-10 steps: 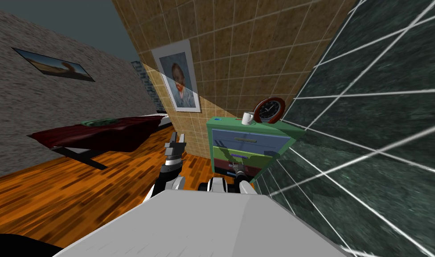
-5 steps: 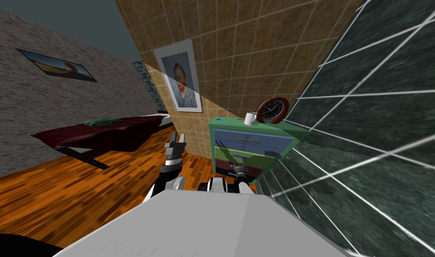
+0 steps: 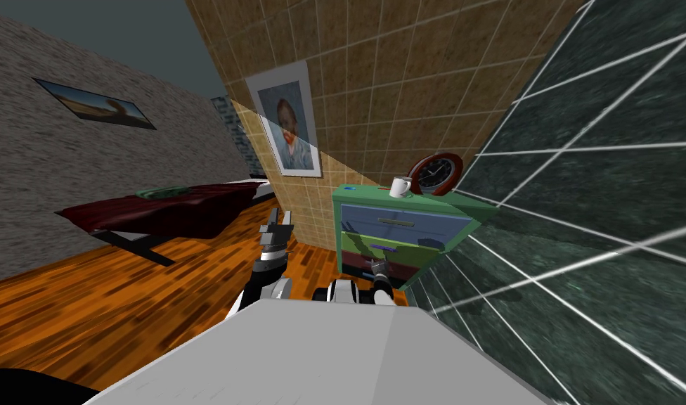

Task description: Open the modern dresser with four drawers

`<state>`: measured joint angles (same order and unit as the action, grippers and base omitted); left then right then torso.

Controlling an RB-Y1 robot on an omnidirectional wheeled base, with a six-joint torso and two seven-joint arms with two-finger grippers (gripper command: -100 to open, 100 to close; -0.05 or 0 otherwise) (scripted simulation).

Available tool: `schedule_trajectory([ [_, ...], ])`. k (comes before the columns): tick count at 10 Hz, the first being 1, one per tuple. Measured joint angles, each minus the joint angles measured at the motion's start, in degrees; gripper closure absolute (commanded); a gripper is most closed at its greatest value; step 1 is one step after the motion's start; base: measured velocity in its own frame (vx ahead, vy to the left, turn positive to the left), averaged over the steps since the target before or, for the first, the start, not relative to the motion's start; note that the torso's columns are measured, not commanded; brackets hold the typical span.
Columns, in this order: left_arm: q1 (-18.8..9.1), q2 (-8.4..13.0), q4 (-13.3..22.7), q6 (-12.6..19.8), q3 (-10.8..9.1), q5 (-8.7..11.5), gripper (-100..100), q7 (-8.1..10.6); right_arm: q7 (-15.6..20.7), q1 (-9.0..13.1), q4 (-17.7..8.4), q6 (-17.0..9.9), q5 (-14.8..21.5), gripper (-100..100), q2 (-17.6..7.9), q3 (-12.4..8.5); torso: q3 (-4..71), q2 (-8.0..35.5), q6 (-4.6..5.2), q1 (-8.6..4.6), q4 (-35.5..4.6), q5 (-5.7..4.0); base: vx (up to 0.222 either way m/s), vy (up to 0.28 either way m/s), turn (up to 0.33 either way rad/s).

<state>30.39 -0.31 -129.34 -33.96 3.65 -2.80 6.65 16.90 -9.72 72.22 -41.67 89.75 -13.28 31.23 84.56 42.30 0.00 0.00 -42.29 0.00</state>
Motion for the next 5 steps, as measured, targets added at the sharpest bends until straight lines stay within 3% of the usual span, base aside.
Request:
schedule_trajectory([
  [5, 0.0, 0.0, 0.0, 0.0, 0.00, 0.0, 0, 0.00, 2.4, 2.4, -6.7, -7.1, 8.0, -100, -0.8, 3.2, 0.0, 0.0, 0.00, 0.00, 0.0, -0.01, 0.011, 0.040, 0.009],
])
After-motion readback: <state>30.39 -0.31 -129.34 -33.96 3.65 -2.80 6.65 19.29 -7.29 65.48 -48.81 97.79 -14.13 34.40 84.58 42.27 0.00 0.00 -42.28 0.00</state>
